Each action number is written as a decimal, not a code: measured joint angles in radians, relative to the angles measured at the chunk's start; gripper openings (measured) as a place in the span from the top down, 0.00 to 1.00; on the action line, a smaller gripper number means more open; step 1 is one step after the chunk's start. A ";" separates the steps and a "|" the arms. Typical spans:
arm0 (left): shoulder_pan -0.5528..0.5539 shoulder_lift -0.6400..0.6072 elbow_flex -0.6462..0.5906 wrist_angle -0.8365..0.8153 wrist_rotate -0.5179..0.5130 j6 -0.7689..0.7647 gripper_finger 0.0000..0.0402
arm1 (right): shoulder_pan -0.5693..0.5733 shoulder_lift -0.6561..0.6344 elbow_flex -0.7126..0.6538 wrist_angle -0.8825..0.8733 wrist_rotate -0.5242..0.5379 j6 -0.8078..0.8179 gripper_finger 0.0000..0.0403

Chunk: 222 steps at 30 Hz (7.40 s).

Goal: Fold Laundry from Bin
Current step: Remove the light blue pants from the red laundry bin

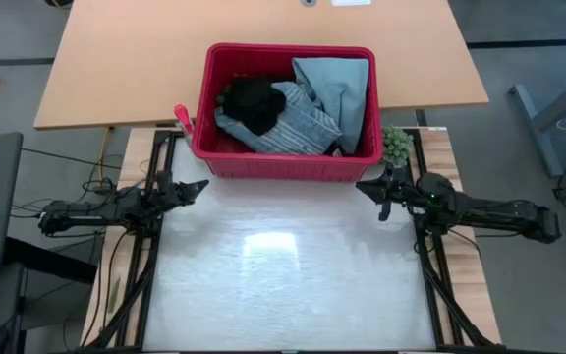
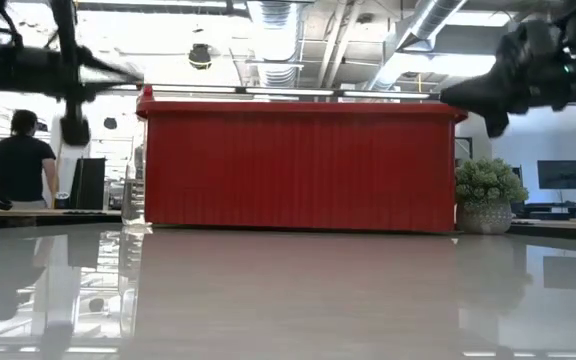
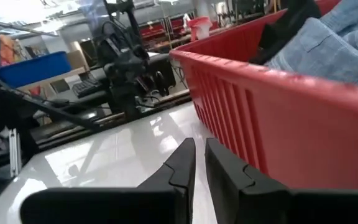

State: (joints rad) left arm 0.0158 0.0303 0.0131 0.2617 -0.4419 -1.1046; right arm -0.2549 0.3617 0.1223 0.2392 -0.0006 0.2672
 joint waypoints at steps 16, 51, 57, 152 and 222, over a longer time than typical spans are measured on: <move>0.030 0.787 0.558 0.185 0.049 0.943 1.00 | -0.026 0.481 0.659 -0.344 0.108 -0.160 0.84; 0.519 2.331 2.339 -0.648 0.123 2.445 0.58 | 0.059 0.536 0.740 -0.605 -0.031 -0.029 0.84; 0.539 2.330 2.339 -0.640 0.154 2.447 0.62 | 0.058 0.536 0.740 -0.617 -0.033 -0.029 0.84; 0.659 1.725 1.655 -0.497 0.814 0.125 0.35 | 0.098 0.543 0.740 -0.550 -0.158 -0.013 0.84; -0.174 1.774 2.294 -1.788 0.680 0.690 1.00 | 0.079 0.210 0.740 -0.263 -0.292 -0.053 0.84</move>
State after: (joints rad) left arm -0.1580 1.8042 2.3073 -1.5261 0.2379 -0.4148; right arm -0.1761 0.5716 0.8623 -0.0242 -0.2930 0.2139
